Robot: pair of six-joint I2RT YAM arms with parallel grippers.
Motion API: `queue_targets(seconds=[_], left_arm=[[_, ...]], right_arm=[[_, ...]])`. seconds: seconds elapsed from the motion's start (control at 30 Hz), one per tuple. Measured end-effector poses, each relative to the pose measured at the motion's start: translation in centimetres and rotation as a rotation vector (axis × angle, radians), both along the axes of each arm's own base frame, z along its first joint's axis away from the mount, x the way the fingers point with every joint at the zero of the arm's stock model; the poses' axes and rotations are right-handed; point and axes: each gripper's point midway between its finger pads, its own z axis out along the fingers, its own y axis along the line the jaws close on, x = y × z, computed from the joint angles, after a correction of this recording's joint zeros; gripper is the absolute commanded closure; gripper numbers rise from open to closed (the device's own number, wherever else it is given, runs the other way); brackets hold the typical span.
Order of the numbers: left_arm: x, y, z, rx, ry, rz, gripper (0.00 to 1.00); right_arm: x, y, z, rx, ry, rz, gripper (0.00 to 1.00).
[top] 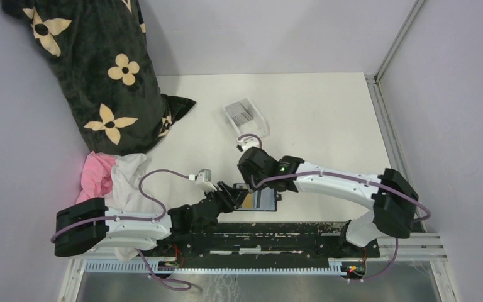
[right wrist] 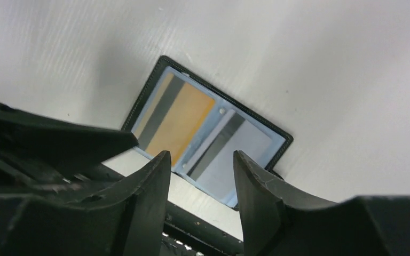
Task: Put the credit cards into the card holder
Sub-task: Insert the credit card into the card holder, then move the card holder to the center of the board.
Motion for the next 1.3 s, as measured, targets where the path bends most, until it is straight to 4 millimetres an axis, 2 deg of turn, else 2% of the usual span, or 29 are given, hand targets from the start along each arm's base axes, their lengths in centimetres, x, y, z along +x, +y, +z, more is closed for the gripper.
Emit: queue_targets(seconds=[0.1,0.27,0.5,0.57,0.73,0.93,1.13,1.3], left_arm=[[-0.1,0.8,-0.6,0.014,0.001,0.01,0.43],[-0.6,2.7,-3.7,0.116,0.031,0.014,0.41],[-0.9,3.7,-5.3,0.18,0.054,0.017,0.37],[-0.9,3.8,-5.5,0.188,0.058,0.017,0.37],[-1.0,4.1,-6.3,0.218,0.068,0.017,0.36],[-0.9,3.8,-6.6,0.213,0.075,0.022,0.37],[-0.7,3.3,-6.8,0.19,0.081,0.03,0.44],[-0.5,2.6,-7.0,0.185,0.085,0.037,0.47]], right_arm=[[-1.1,-2.4,0.0,0.024,-0.002,-0.045,0.45],[-2.8,-5.8,-0.7,0.052,0.009,-0.121,0.44],[-4.4,-8.5,-0.7,0.137,0.019,-0.207,0.43],[-4.7,-8.9,-1.3,0.15,0.03,-0.227,0.42],[-5.8,-10.5,-4.4,0.111,0.08,-0.271,0.42],[-6.4,-10.8,-6.3,0.122,0.107,-0.302,0.42],[-6.1,-9.7,-6.8,0.169,0.114,-0.304,0.44],[-6.2,-8.6,-8.5,0.152,0.15,-0.294,0.46]])
